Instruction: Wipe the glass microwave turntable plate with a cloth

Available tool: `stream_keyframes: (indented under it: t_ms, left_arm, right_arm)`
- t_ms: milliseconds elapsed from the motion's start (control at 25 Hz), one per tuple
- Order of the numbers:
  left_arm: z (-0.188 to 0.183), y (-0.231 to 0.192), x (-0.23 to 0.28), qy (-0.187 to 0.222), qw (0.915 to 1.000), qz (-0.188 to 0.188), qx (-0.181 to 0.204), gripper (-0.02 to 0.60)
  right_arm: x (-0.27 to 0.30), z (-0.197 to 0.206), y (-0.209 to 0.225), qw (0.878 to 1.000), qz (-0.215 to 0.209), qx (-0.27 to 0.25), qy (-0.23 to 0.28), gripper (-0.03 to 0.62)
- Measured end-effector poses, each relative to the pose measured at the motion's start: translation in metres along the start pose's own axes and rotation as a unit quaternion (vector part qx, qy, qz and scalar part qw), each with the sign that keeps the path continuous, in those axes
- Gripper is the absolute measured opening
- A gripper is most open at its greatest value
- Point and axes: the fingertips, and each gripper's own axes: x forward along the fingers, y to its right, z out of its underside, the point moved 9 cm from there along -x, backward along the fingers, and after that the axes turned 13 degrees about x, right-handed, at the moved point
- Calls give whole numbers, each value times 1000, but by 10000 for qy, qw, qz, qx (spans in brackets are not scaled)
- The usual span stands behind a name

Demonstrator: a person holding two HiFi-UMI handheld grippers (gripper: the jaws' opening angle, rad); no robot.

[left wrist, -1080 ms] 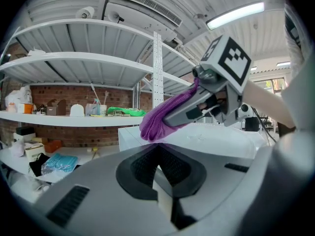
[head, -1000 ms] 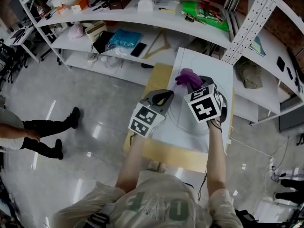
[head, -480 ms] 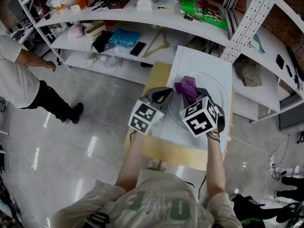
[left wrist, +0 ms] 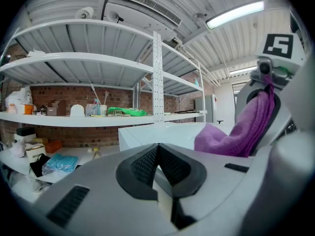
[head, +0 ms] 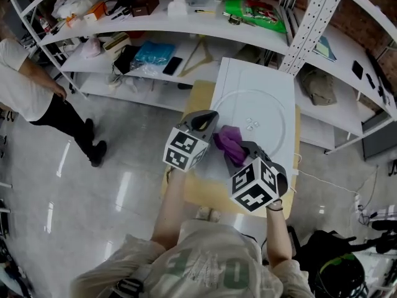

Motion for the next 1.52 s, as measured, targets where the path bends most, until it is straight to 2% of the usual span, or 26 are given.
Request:
stream_keyframes:
  t_ms: [240, 480, 640, 720, 880, 1000, 1160, 1520]
  left_arm:
    - [0, 0, 1, -6, 10000, 0, 7, 2]
    - [0, 1, 1, -2, 10000, 3, 2, 2]
    - [-2, 0, 2, 1, 10000, 8, 8, 2]
    - [-2, 1, 2, 3, 10000, 12, 2, 2]
    - [-1, 2, 1, 1, 10000, 17, 8, 2]
    - [-2, 1, 1, 1, 10000, 14, 23, 2]
    - [-2, -1, 1, -7, 10000, -6, 28, 2]
    - [0, -2, 6, -68, 9999, -72, 101, 2]
  right_arm:
    - [-5, -1, 0, 10000, 13, 17, 74, 51]
    - [-6, -28, 63, 9941, 869, 347, 553, 51]
    - [13, -43, 117, 9838, 1307, 986, 735, 51]
    - [26, -45, 134, 9809, 1399, 1194, 638, 51]
    - [49, -42, 149, 9817, 1482, 1167, 254, 51]
    - [51, -38, 147, 9830, 1418, 1158, 161, 51]
    - [42, -29, 125, 9874, 1306, 895, 31, 51]
    - [-8, 17, 59, 9875, 1189, 1029, 133, 51]
